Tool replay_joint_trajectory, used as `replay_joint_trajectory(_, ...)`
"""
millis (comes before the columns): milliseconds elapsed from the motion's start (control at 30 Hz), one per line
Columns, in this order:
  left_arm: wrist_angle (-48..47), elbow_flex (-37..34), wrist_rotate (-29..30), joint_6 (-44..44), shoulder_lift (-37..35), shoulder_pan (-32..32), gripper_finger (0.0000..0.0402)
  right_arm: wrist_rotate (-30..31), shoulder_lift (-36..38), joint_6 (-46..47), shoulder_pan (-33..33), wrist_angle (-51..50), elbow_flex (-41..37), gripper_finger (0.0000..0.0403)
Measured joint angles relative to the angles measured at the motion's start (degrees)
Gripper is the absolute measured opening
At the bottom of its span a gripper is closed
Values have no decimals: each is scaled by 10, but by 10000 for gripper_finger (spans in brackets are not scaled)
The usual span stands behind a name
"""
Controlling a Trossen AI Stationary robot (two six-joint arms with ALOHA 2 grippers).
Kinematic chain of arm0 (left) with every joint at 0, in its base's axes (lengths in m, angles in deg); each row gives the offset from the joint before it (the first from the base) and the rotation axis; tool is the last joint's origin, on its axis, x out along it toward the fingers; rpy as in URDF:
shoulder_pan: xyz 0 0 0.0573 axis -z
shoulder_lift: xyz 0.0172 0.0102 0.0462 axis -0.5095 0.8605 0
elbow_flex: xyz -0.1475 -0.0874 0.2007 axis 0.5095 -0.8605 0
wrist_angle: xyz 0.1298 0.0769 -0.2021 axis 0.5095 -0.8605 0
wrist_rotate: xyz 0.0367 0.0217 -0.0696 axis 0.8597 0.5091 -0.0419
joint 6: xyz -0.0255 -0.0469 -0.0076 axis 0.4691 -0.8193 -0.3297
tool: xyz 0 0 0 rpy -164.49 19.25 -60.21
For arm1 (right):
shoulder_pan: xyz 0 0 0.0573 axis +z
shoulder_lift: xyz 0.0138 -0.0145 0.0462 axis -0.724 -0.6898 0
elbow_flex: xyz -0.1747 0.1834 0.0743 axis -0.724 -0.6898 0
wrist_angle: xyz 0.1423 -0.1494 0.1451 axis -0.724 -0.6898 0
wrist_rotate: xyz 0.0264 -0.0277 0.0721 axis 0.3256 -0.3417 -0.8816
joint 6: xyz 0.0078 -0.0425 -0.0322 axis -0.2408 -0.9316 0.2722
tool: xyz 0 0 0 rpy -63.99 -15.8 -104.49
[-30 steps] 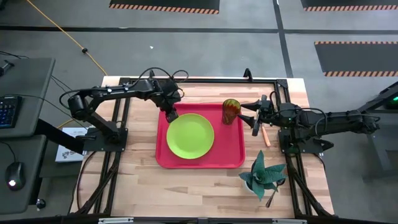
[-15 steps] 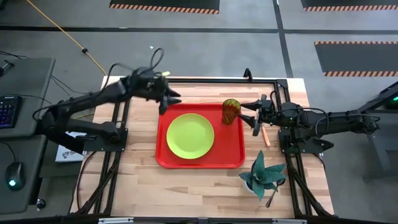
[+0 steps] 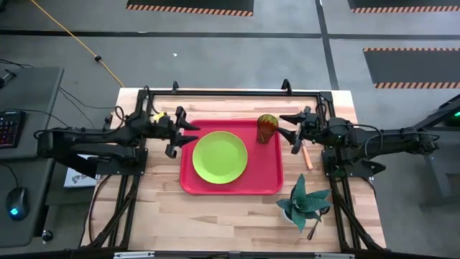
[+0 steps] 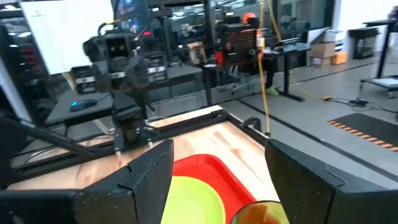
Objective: Pick and place plate/cup/fork/spoon on tray
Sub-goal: Put the orange fork on the red serving tray to the right of the green plate
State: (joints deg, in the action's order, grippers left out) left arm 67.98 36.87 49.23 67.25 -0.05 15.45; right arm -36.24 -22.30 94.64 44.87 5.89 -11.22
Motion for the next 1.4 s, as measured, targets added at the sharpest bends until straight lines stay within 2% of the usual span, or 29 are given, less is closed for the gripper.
replay_joint_trajectory(167,-18,0,1,-11,0,0,143,26,0,27,0,-13,3,245)
replay_joint_trajectory(233,-17,0,1,-11,0,0,143,31,-1,55,0,-86,36,245)
replay_joint_trajectory(333,-17,0,1,-11,0,0,143,51,-9,108,0,-273,135,245)
replay_joint_trajectory(500,-17,0,1,-12,0,0,143,151,-74,318,-6,-684,289,245)
replay_joint_trajectory(567,-16,0,1,-12,0,0,143,135,-108,400,-12,-804,305,245)
replay_joint_trajectory(633,-16,0,1,-12,0,0,143,92,-139,450,-18,-857,293,245)
replay_joint_trajectory(733,-16,0,1,-12,0,0,143,25,-179,467,-25,-868,239,245)
replay_joint_trajectory(867,-16,0,1,-12,0,0,142,-15,-221,456,-45,-827,153,245)
replay_joint_trajectory(1067,-15,0,1,-12,0,0,142,-73,-233,420,-103,-683,65,245)
replay_joint_trajectory(1400,6,1,0,-11,0,0,142,-81,-232,405,-151,-607,4,245)
